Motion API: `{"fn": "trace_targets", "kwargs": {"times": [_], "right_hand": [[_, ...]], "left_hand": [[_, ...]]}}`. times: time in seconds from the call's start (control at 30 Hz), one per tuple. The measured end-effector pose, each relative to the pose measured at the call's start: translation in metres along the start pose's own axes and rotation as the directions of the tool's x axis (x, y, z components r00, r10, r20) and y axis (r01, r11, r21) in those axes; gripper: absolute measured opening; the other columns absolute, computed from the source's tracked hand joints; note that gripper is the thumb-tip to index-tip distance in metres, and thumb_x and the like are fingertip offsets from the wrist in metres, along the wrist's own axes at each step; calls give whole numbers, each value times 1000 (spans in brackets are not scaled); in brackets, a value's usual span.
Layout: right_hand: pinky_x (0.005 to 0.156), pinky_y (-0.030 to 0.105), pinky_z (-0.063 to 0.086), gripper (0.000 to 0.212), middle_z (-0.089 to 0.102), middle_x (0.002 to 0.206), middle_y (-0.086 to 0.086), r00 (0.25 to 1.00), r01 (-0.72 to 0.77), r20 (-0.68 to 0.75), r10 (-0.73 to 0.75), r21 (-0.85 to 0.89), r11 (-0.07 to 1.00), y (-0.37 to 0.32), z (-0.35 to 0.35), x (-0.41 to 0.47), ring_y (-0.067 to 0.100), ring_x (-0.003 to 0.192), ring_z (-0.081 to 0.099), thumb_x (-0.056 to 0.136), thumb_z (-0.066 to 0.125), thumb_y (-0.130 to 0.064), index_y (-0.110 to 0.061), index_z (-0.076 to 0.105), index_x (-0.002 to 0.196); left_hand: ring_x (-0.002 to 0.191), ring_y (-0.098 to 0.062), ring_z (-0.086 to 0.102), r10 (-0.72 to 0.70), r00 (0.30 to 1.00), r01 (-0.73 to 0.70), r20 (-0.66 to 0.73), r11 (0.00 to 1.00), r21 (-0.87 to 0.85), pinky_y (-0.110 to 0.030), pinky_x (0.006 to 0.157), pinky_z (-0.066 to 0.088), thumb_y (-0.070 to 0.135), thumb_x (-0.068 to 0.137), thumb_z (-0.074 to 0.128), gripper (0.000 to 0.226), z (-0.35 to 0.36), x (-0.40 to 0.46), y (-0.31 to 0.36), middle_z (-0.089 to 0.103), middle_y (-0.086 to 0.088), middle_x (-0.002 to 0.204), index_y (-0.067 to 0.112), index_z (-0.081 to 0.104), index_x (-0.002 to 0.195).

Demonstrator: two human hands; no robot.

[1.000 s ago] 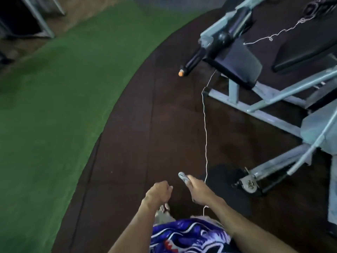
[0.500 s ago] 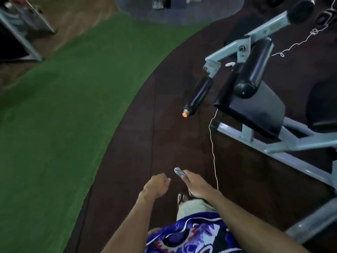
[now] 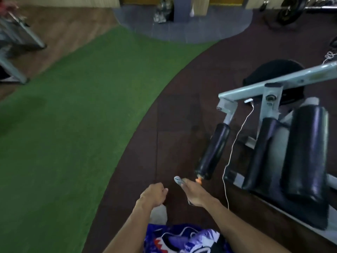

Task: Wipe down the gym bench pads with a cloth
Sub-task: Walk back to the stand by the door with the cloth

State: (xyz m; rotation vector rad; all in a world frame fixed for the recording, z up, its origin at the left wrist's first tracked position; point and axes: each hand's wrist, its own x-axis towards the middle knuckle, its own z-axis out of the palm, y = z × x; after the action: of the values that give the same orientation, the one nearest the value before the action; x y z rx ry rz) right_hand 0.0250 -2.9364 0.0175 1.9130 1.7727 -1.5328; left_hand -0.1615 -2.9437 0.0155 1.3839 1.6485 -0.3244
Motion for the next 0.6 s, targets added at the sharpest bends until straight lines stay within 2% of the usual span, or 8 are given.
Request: {"fn": "trace_targets", "kwargs": {"times": [0.13, 0.23, 0.3, 0.37, 0.4, 0.5, 0.6], "right_hand": [[66, 31, 44, 38, 61, 76, -2, 999, 17, -45, -15, 41, 999, -64, -78, 75, 13, 64, 59, 107, 28, -42, -21, 51, 129], [67, 30, 42, 41, 67, 91, 5, 996, 56, -75, -53, 41, 998, -98, -134, 144, 17, 71, 61, 108, 29, -40, -17, 49, 136], [73, 32, 45, 40, 69, 110, 14, 997, 53, -59, -51, 29, 998, -121, -175, 191, 27, 90, 67, 108, 31, -34, -15, 47, 140], [91, 38, 46, 42, 60, 132, 22, 998, 45, -52, -45, 7, 999, -142, -220, 241, 34, 117, 61, 109, 32, -26, -9, 40, 146], [98, 40, 45, 43, 58, 134, 22, 998, 32, -51, -32, 13, 999, -151, -245, 267, 35, 121, 59, 109, 32, -27, -9, 39, 147], [89, 40, 52, 40, 70, 115, 13, 997, 48, -55, -46, 42, 998, -174, -327, 341, 28, 100, 68, 108, 34, -35, -14, 48, 139], [79, 38, 52, 40, 70, 114, 15, 995, 84, -51, -83, 13, 996, -200, -421, 405, 22, 82, 65, 109, 33, -32, -16, 47, 142]], "left_hand": [[111, -31, 63, 35, 999, -35, 4, 996, 84, -40, 94, 51, 41, 103, 42, 37, -112, 72, 33, 67, -13, 120, 11, 61, 114], [109, -31, 64, 62, 998, -62, 3, 993, 104, -40, 95, 51, 41, 102, 43, 36, -185, 136, 62, 68, -13, 119, 12, 61, 113], [111, -32, 63, 74, 997, -75, 9, 990, 124, -41, 95, 51, 41, 102, 43, 37, -232, 181, 83, 68, -13, 120, 11, 62, 114], [112, -33, 63, 83, 996, -85, 16, 987, 136, -41, 95, 51, 40, 102, 43, 38, -277, 233, 106, 67, -14, 122, 11, 62, 116], [113, -33, 63, 84, 996, -86, 20, 987, 138, -41, 96, 51, 40, 102, 43, 38, -300, 259, 119, 67, -13, 122, 11, 62, 116], [112, -31, 63, 84, 996, -85, 13, 988, 125, -41, 96, 51, 41, 103, 42, 39, -372, 334, 162, 67, -12, 123, 11, 63, 117], [111, -31, 63, 74, 997, -75, 11, 992, 105, -41, 95, 51, 41, 103, 42, 38, -445, 400, 212, 67, -12, 122, 12, 62, 115]]}}
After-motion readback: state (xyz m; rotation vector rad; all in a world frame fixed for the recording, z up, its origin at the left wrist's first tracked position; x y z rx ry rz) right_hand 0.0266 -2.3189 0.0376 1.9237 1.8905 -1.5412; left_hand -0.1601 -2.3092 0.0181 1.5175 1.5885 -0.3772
